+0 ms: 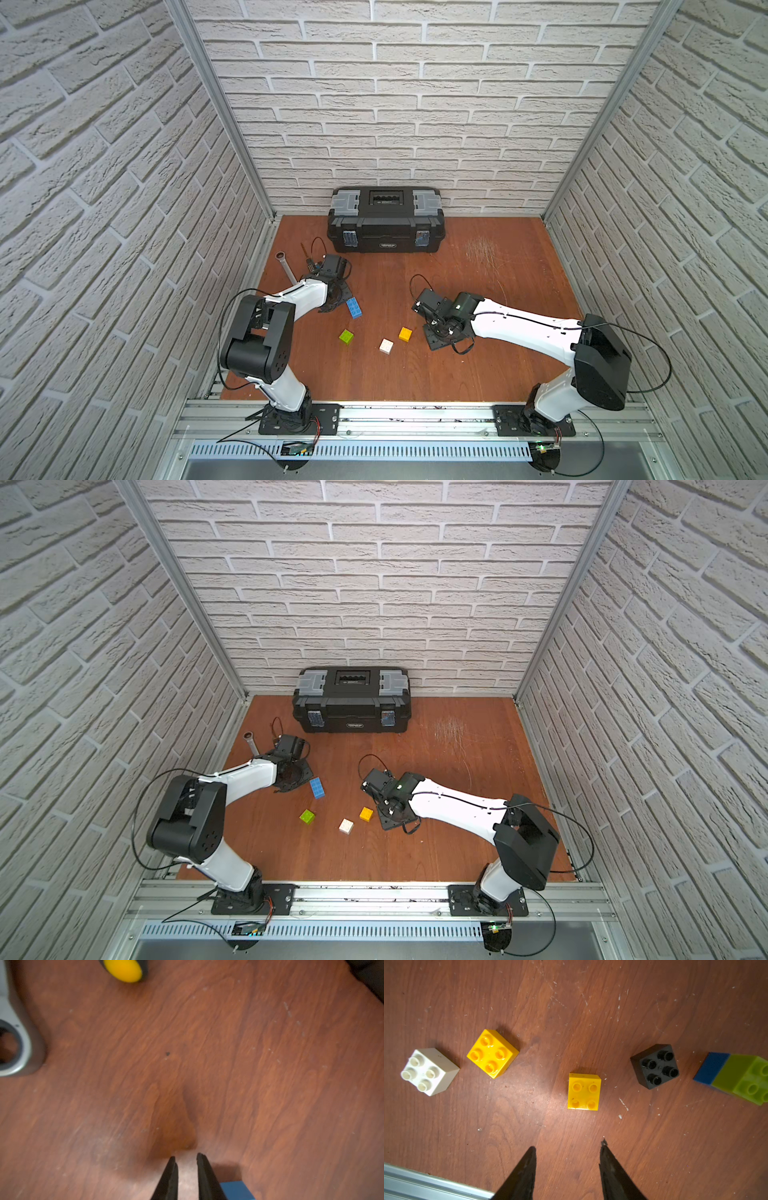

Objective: Assemble the number 4 with lego
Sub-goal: Move the lego brick at the center of the board.

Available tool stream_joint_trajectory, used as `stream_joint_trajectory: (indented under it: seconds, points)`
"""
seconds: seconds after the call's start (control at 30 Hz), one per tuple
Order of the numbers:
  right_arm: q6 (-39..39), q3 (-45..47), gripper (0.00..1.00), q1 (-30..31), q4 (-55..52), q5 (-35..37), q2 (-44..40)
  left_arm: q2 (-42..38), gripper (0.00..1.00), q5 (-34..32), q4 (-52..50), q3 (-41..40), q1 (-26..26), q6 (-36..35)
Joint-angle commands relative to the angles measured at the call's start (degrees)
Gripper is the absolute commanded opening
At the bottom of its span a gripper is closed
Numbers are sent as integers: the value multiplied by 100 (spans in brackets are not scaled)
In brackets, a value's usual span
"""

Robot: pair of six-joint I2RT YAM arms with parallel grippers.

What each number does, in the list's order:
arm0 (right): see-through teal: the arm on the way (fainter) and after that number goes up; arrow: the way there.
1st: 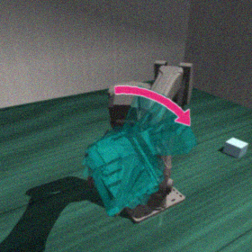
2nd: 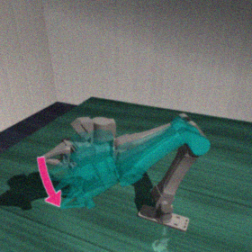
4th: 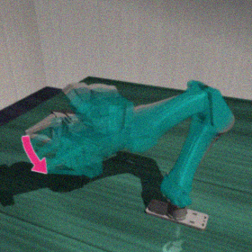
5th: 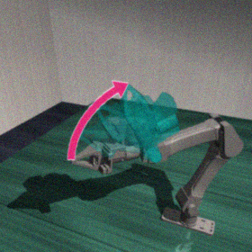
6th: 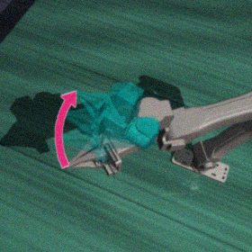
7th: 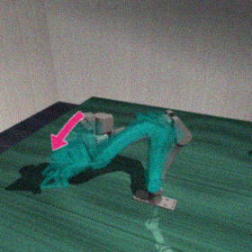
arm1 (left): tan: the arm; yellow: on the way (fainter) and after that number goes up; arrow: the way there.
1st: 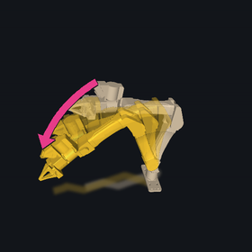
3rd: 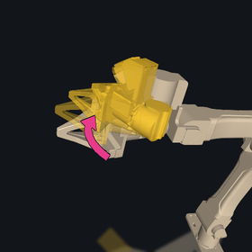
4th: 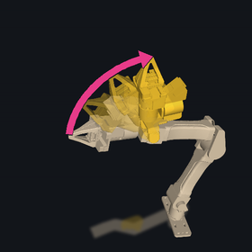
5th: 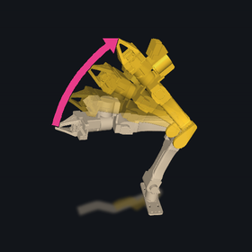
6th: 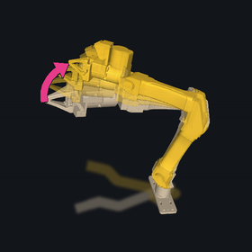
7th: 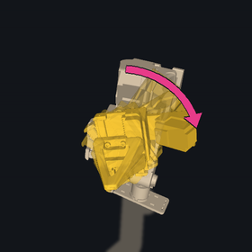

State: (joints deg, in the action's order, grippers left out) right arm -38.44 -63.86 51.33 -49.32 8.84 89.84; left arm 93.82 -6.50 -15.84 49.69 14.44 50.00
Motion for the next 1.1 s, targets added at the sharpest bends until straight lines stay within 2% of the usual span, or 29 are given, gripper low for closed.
stream_joint_trajectory:
  seconds: [0.0, 0.2, 0.4, 0.63, 0.9, 1.07]
  points:
    - [-137, -179, 50, 35, 10, 100, -3, 88, 21, 223, 427, -147, 31, 34]
    - [-164, -164, 49, 39, 17, 47, 31, -63, 20, 281, 449, -334, 303, 21]
    - [-164, -127, 49, 59, 41, 23, 68, -420, 22, 268, 441, -651, 833, 100]
    - [-155, -127, 48, 70, 26, -35, 112, -434, 24, 277, 460, -714, 1413, 243]
    - [-69, -326, 48, 492, 5, -74, 396, -970, 24, 276, 16, -941, 1503, 493]
    - [-120, -449, 47, 513, 44, -93, 447, -1100, 23, 389, -13, -1054, 1578, 472]
